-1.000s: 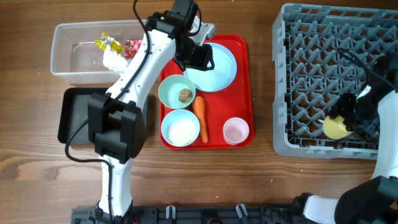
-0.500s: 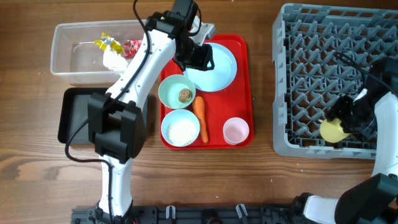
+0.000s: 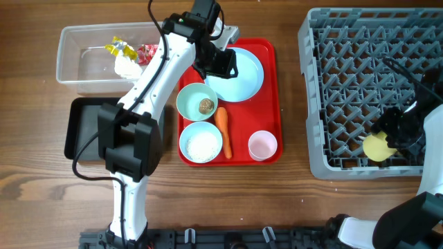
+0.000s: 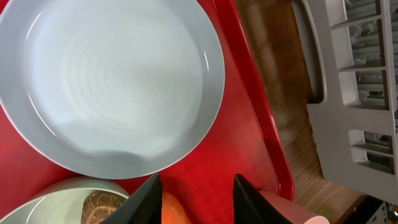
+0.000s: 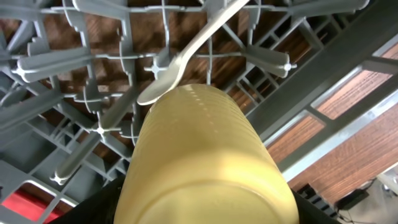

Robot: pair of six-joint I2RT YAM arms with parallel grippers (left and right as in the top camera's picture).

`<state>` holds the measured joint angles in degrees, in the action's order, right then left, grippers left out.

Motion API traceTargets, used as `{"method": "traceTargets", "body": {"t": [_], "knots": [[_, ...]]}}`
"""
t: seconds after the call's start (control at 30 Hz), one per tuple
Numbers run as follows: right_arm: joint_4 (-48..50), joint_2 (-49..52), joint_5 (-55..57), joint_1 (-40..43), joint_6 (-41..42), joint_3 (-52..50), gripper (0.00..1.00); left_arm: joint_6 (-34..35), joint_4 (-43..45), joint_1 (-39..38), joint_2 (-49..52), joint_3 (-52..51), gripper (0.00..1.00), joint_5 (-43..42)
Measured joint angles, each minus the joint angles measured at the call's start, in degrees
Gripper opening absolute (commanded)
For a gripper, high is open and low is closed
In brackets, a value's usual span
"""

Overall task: Sort waste into correct bins and load items into the dishwasher rack
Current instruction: 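Lower the yellow cup into the rack with the right gripper and release, then grasp the pink cup on the tray with the left gripper and lift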

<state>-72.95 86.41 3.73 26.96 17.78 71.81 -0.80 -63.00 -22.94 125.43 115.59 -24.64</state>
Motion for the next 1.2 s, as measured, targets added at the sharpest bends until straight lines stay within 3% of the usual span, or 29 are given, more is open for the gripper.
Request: {"method": "traceTargets", "body": {"t": [0.2, 0.87, 0.97, 1.1, 1.2], "knots": [[-1.0, 0.2, 0.7, 0.0, 0.0, 3.9, 0.44, 0.0, 0.0, 0.0, 0.0, 0.0, 0.37, 0.0], [-2.4, 0.2, 4.3, 0.0, 2.0, 3.2, 0.46, 0.0, 0.0, 0.0, 0.0, 0.0, 0.37, 0.9], [0.0, 0.2, 4.3, 0.0, 2.2, 1.0, 0.53, 0.0, 0.0, 0.0, 0.0, 0.0, 0.37, 0.9], [0.2, 0.3, 4.3, 0.0, 2.4, 0.6, 0.9, 0.0, 0.0, 0.0, 0.0, 0.0, 0.37, 0.9], [0.4, 0.3, 4.5, 0.0, 3.1, 0.6, 1.0, 0.0, 0.0, 0.0, 0.0, 0.0, 0.37, 0.9]]}}
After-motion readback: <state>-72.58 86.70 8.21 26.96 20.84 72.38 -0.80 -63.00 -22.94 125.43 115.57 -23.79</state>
